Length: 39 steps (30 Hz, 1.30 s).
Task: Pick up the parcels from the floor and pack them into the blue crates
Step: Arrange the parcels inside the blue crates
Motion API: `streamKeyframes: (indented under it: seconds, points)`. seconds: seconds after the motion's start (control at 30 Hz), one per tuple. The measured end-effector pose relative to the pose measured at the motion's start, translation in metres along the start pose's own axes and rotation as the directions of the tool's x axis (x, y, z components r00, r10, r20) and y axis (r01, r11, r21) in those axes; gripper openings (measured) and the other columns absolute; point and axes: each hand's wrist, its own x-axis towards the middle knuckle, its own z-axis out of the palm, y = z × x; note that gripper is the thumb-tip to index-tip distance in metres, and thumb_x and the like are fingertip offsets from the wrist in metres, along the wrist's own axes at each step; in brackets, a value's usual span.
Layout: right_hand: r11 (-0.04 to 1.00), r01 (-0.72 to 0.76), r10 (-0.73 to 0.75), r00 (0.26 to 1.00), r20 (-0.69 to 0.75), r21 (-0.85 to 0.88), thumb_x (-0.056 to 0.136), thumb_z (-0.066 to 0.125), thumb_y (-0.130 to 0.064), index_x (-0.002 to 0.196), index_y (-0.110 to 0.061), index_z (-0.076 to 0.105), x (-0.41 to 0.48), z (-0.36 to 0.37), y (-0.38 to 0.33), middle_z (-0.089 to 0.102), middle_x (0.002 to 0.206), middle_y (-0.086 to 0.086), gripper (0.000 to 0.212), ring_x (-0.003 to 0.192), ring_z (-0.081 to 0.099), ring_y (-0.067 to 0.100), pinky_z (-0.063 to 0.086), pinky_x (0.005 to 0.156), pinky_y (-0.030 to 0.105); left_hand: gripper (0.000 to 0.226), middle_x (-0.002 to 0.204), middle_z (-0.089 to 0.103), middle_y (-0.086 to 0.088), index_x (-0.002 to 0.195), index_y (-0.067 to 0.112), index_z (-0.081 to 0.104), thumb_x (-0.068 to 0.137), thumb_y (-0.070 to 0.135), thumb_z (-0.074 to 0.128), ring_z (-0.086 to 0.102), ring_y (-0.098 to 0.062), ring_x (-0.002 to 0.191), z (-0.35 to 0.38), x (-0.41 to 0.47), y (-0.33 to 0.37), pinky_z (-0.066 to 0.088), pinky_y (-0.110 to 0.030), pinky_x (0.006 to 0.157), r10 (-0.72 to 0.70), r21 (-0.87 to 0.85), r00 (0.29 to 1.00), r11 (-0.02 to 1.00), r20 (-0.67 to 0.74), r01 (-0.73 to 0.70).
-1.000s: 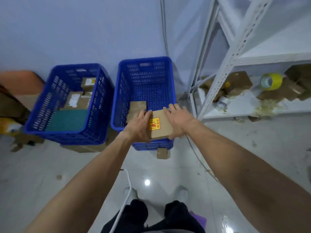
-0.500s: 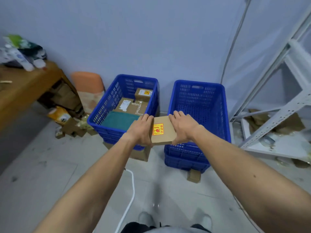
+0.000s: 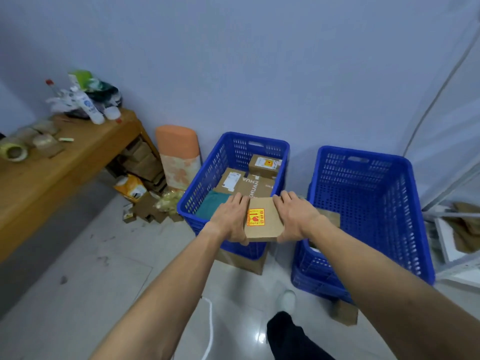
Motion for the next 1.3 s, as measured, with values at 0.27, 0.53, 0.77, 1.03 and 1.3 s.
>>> streamKeyframes:
  seconds: [0.27,0.53,0.77,1.03,1.3]
  points:
    - [0.994,0.070,-0.071,0.997,0.005,0.082,0.059,0.071,-0.070,0.152,-0.012,0.015,0.118,0.008,0.021,0.029,0.147,0.010,0.123,0.134,0.030,0.028,0.037,0.109,0.043,0.105,0.120,0.039,-0.001,0.129,0.018,0.035,0.043,0.051,0.086,0.042,-0.020,0.110,-0.001,0.080,-0.066,0.048,-0.038,0.093,-0.071,0.061,0.996,0.996,0.055,0.067]
    - [0.988,0.101,-0.109,0.992,0.064,0.117,0.060,0.076,-0.067,0.149,-0.012,0.020,0.202,0.013,0.035,0.031,0.149,0.011,0.119,0.136,0.032,0.029,0.037,0.110,0.047,0.106,0.119,0.038,-0.002,0.128,0.015,0.035,0.045,0.052,0.089,0.042,-0.022,0.111,0.002,0.141,-0.112,0.048,-0.041,0.096,-0.100,0.063,0.984,0.994,0.145,0.091]
    - [0.991,-0.002,-0.023,0.981,0.191,0.132,0.059,0.074,-0.073,0.153,-0.011,0.012,0.262,0.032,0.026,0.029,0.148,0.009,0.128,0.134,0.033,0.028,0.035,0.111,0.046,0.119,0.127,0.038,-0.006,0.140,0.012,0.029,0.046,0.057,0.086,0.040,-0.026,0.120,0.025,0.196,-0.166,0.045,-0.046,0.103,0.012,0.032,0.973,0.999,0.231,-0.020]
    - [0.956,-0.240,0.194,0.949,0.250,0.167,0.063,0.057,-0.074,0.154,-0.011,0.008,0.304,0.063,-0.004,0.031,0.140,0.008,0.120,0.128,0.034,0.028,0.039,0.105,0.043,0.122,0.135,0.037,-0.008,0.141,0.008,0.030,0.045,0.053,0.091,0.037,-0.028,0.125,0.057,0.260,-0.236,0.048,-0.046,0.099,0.333,0.054,0.911,0.933,0.243,-0.355]
    - [0.949,-0.298,0.278,0.944,0.181,0.099,0.068,0.061,-0.071,0.154,-0.012,0.007,0.365,0.089,0.034,0.036,0.139,0.013,0.118,0.126,0.040,0.031,0.045,0.101,0.045,0.116,0.125,0.042,-0.008,0.141,0.004,0.035,0.049,0.048,0.090,0.043,-0.023,0.112,0.077,0.347,-0.254,0.055,-0.039,0.088,0.412,0.077,0.893,0.899,0.182,-0.431]
